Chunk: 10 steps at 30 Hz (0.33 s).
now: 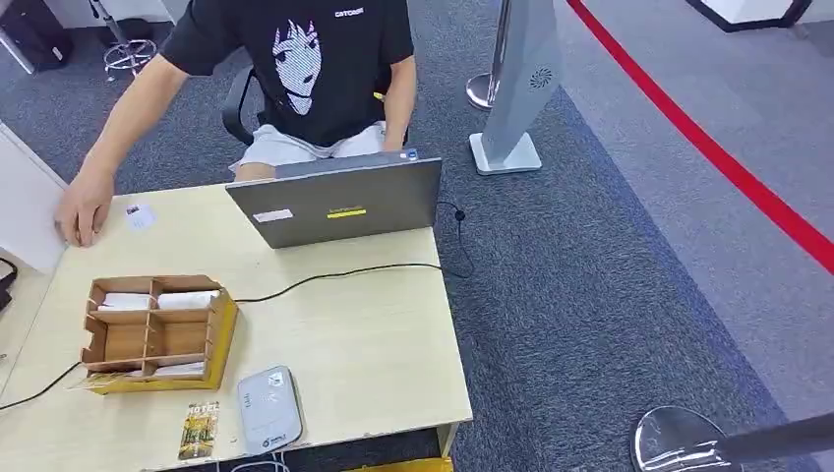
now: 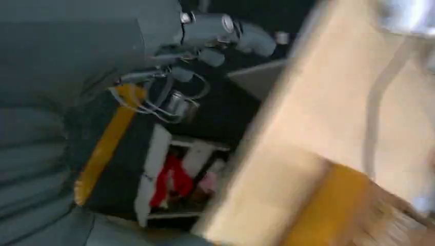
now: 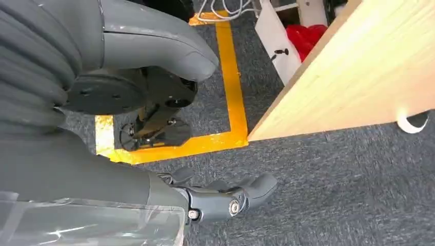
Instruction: Pass the card to the sensor for recognition and then transmit it.
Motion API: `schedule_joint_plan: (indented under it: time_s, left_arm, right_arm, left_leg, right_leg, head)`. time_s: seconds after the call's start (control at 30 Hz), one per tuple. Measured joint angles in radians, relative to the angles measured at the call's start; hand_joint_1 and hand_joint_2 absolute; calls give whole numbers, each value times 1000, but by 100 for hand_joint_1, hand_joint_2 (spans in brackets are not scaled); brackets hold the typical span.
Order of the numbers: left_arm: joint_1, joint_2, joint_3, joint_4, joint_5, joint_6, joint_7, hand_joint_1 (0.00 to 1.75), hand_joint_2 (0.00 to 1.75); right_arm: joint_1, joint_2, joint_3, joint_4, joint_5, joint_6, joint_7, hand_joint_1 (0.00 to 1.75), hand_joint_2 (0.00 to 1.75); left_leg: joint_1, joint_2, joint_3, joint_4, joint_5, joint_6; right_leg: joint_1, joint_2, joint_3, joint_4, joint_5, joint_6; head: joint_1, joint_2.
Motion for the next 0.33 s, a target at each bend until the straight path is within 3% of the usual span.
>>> schedule_joint_plan:
  time_s: [0.17,0.33]
  left_arm:
    - [-84,-1,84,234,-51,-41,93,0,175]
    - [-177,-5,199,436,-162,-87,142,0,175]
  right_arm:
    - [-8,0,-32,9,24,35,-10,0,175]
    - [-12,0,-52,16,59,62,-20,0,175]
  left_leg:
    - [0,-1,0,0,0,0]
    - [0,-1,0,0,0,0]
  right_leg:
    - [0,-1,1,0,0,0]
    - [0,-1,1,0,0,0]
  head:
    - [0,0]
    - [0,0]
